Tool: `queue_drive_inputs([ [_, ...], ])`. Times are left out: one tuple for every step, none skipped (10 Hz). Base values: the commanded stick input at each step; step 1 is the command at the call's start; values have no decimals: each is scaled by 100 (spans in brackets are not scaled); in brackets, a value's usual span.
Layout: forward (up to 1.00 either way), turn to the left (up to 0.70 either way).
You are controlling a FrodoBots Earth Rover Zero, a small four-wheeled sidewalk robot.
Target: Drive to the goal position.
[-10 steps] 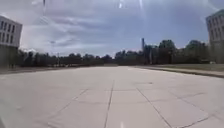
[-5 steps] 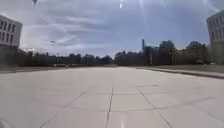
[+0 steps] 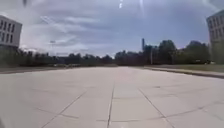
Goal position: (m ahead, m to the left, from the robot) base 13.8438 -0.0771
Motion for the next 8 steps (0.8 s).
queue_drive_inputs([
  [50,0],
  [50,0],
  [50,0],
  [50,0],
  [50,0],
  [50,0],
  [50,0],
  [50,0],
])
